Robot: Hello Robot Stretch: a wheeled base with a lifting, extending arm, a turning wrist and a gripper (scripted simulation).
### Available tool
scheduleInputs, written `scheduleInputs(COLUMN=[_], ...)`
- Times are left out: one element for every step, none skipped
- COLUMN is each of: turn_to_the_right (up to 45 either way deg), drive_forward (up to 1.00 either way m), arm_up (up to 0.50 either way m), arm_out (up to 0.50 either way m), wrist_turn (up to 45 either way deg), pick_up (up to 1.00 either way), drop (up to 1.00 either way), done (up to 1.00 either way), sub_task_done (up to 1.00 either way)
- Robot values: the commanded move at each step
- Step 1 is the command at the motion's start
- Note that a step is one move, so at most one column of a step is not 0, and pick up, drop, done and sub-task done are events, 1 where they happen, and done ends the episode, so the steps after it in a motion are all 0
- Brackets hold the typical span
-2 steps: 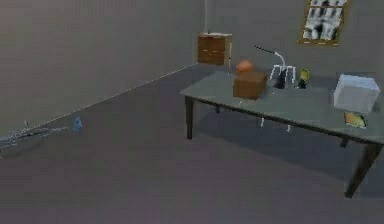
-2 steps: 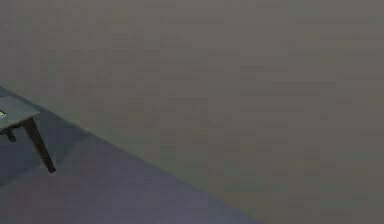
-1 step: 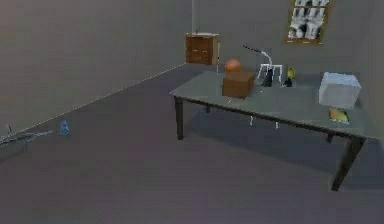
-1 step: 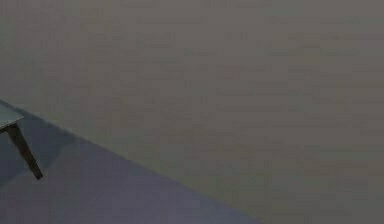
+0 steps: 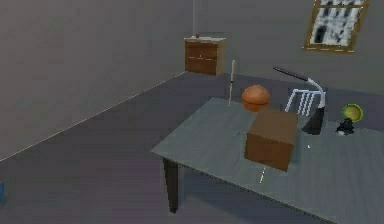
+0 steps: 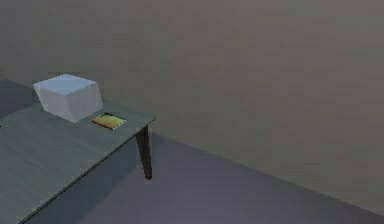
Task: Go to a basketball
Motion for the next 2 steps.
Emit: scheduleInputs(turn_to_the_right=[3.0,0.0], drive_forward=[0.00,0.45], arm_up=[0.00,0.00], arm_out=[0.00,0.00], wrist_turn=[0.0,0.0], pick_up=[0.00,0.00], drop=[0.00,0.00], done=[0.00,0.00], sub_task_done=[0.00,0.00])
